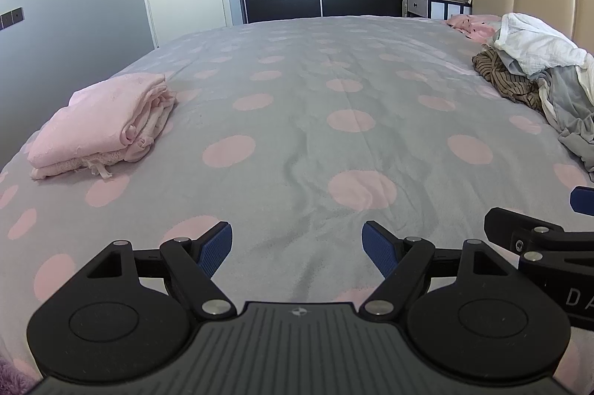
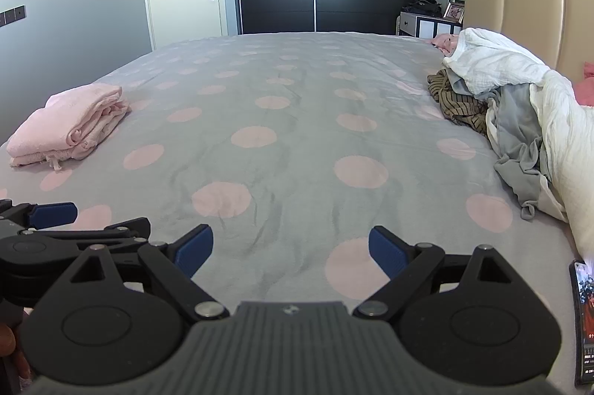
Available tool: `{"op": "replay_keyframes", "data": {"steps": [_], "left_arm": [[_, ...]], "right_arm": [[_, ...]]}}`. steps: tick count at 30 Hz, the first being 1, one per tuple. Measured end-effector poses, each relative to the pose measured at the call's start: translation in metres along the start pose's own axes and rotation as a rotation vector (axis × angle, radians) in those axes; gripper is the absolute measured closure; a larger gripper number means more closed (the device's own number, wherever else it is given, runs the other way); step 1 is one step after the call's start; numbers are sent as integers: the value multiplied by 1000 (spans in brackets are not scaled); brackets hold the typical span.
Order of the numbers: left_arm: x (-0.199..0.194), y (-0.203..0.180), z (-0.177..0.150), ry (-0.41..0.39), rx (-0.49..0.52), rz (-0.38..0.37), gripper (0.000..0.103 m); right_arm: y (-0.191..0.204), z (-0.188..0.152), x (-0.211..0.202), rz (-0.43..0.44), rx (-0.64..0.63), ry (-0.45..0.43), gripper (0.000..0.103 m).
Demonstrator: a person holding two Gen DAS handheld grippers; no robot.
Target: Fold clothes
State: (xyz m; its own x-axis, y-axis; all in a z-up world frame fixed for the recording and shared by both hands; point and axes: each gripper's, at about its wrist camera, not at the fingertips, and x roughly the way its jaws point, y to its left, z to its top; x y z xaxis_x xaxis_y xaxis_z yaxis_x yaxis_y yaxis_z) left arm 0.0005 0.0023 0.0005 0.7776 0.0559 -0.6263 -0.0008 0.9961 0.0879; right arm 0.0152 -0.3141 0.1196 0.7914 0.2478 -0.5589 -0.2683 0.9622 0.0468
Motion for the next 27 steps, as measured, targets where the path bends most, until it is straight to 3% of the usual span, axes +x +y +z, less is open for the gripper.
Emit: {"op": "replay_keyframes", "data": {"steps": [6, 13, 27], "left_arm": [[1, 8, 2, 17, -39, -35, 27], [-1, -2, 0, 4, 3, -3, 27], [1, -2, 0, 24, 1, -11, 27]], "right_arm": [[2, 0, 1, -15, -19, -11, 10], [-2, 4, 0, 0, 21, -4, 9], [-4, 2, 1, -31, 28, -3, 9]]}}
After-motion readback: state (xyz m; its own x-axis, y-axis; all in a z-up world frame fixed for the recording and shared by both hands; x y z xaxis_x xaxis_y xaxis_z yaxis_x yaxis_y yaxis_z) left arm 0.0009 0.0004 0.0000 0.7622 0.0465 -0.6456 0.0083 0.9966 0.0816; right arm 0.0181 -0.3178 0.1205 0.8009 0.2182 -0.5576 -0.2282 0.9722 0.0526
